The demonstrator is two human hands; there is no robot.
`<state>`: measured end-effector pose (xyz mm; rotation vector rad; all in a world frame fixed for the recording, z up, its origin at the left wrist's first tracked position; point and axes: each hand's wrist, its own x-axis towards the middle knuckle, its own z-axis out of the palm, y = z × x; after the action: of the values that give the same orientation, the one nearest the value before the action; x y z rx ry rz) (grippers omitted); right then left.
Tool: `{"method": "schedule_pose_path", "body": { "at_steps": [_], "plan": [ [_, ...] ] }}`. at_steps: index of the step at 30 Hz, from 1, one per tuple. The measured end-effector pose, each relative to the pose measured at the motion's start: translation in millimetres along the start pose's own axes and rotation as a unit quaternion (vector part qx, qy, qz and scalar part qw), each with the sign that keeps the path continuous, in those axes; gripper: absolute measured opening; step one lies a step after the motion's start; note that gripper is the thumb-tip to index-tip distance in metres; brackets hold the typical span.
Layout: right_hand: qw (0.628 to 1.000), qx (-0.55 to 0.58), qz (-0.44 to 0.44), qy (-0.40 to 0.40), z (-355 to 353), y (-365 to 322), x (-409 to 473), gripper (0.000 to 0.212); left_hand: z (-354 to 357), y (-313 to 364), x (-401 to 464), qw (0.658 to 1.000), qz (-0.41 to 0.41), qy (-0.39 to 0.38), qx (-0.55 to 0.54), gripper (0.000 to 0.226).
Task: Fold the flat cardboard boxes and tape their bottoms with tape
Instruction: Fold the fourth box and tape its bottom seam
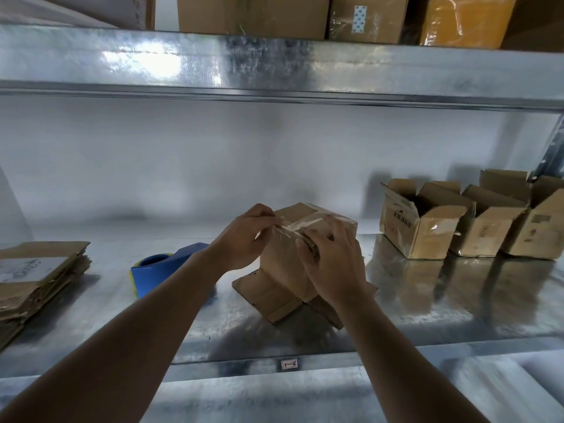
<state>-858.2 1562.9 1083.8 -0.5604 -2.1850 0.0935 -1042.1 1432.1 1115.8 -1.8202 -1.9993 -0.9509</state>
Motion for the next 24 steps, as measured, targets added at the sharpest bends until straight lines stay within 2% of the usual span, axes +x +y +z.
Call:
{"method": "schedule_pose_path", "body": {
  "at_steps": [3,5,9,13,15,19,20,22,24],
  "plan": [
    [0.999,0.047,-0.010,0.023,0,7,-4,0.043,3,-3,0,0.999,-0.037,-0.020,0.013,0.040],
    [0.997,0.063,-0.020,0.040,-2,10,-6,0.040,7,-2,0,0.999,-0.026,-0.023,-0.003,0.039],
    [0.992,-0.002,-0.077,0.098,-1,15,-9,0.039,11,1,2,1.000,-0.003,0.000,-0.005,0.034],
    [0.985,-0.067,-0.085,0.136,2,15,-5,0.029,12,-2,8,1.000,0.001,0.017,-0.020,0.036],
    [0.983,-0.079,-0.085,0.142,2,14,-3,0.026,13,-2,7,0.999,0.002,0.027,-0.021,0.036],
    [0.986,-0.076,-0.085,0.121,3,9,0,0.035,14,3,8,0.999,0.006,0.046,-0.002,0.033],
    [0.986,-0.077,-0.085,0.124,3,8,1,0.033,13,3,9,0.999,0.010,0.047,0.003,0.032],
    [0.984,-0.086,-0.082,0.134,0,9,1,0.017,10,4,9,0.999,0.013,0.043,0.010,0.030],
    [0.983,-0.086,-0.070,0.144,-2,11,-2,0.014,5,5,7,0.999,-0.002,0.052,-0.004,0.026]
  ]
}}
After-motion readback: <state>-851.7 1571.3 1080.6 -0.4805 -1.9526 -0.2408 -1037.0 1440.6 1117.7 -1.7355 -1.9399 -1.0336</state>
